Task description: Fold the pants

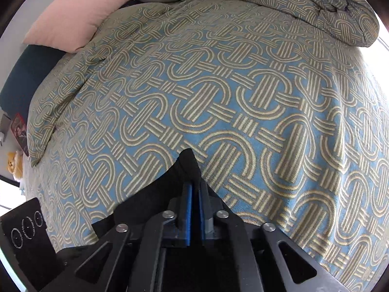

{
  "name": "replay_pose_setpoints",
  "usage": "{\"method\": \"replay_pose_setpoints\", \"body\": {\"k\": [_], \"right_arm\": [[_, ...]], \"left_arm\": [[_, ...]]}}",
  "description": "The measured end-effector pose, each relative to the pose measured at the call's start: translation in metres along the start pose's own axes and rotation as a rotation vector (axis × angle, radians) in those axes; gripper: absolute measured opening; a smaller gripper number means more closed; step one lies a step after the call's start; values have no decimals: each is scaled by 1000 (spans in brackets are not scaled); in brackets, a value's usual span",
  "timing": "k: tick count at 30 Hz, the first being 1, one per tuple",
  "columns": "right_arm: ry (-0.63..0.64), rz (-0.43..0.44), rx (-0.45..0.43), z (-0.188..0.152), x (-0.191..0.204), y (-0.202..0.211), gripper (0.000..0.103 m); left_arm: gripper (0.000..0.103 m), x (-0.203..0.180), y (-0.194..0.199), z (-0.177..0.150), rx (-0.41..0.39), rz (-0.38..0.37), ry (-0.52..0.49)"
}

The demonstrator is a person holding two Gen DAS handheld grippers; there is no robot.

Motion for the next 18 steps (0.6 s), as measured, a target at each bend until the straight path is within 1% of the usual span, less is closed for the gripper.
{"method": "replay_pose_setpoints", "body": {"k": [3,6,10,12,14,16,18], "right_arm": [[50,31,-79,-2,12,29,2],[61,103,-169,-4,22,70,2],[103,126,-253,-7,33,115,2],[119,123,-293,-10,35,134,2],[134,132,-332,-9,40,148,2],[144,132,-357,0,43,153,2],[144,93,-325,8,42,141,3]], "left_arm": [[3,-23,29,-11,-51,-42,-55],[3,-52,68,-30,-91,-139,-101],[3,-84,111,-53,-119,-250,-187],[3,-97,124,-59,-128,-290,-230],[3,-104,133,-59,-156,-284,-263],[3,-98,131,-50,-193,-221,-269],[3,-81,125,-39,-206,-143,-235]]}}
Point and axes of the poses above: each gripper's, at about its wrist camera, not at the fingertips, and y roughly against the way its jaws point, x to its left, z to its top, the point moved 8 cm from there along -y, roughly the way its jaws point, and after that the axes turned 12 degrees about y, right-handed, at the moved point
